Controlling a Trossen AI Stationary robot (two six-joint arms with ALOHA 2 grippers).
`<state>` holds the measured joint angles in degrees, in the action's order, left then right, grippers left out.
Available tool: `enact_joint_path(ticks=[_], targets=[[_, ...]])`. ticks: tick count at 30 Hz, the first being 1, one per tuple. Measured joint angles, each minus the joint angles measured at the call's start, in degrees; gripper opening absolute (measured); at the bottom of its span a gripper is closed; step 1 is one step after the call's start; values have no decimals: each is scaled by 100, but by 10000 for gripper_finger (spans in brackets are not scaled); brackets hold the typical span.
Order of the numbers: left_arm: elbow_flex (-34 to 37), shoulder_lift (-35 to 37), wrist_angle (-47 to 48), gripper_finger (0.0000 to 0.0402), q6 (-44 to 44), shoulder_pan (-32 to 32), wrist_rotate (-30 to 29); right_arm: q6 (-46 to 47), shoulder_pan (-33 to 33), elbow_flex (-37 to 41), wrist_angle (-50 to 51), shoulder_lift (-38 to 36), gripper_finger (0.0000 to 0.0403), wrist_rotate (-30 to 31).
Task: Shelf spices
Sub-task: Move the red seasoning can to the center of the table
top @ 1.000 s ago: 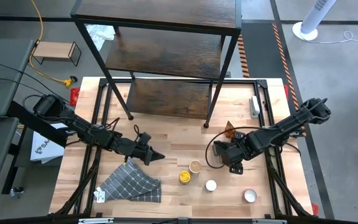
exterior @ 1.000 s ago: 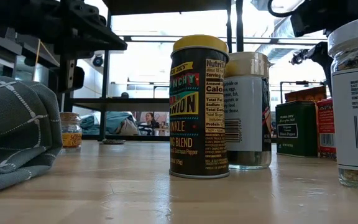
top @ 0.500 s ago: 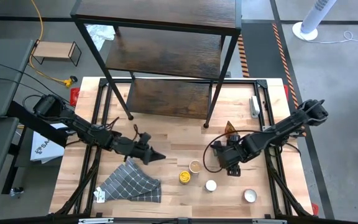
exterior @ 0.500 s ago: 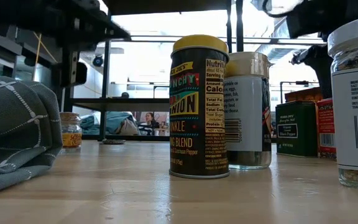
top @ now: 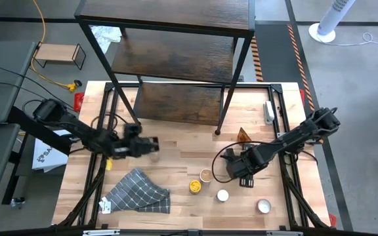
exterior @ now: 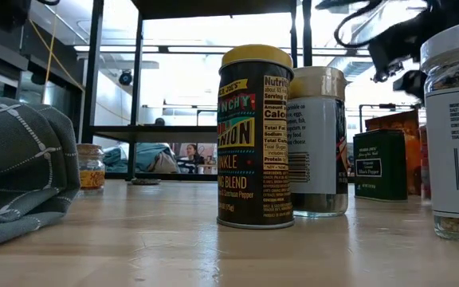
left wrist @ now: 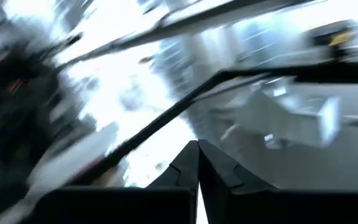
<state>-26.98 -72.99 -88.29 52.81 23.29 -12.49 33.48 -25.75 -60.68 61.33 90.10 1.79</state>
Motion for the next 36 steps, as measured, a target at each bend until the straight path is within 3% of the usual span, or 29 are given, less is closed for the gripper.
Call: enact_joint_path(ticks=[6,12,15,21,26,29,36], targets=[[-11,1024,231,0,-1227,0,13,-250,36,-966,478,-315,202,17],[-11,1962,1215,0,-2229,1,-35,-867,379,-2164,-183,-158,202,1187],[-13,2271,1878,0,-2445,0,-158,-1230,824,-2453,-517,228,202,1393],[-11,2575,2765,0,-2291,0,-380,-1953,1579,-2691,-1174,1278,202,992],[-11,2608,2971,0,-2030,0,-459,-2263,1962,-2974,-1459,1938,202,351],[-11,2606,3043,0,-2006,0,-421,-2325,2082,-3075,-1567,2151,229,-34],[-11,2606,3146,0,-2006,2,-321,-2668,2167,-3090,-1632,2232,293,37]])
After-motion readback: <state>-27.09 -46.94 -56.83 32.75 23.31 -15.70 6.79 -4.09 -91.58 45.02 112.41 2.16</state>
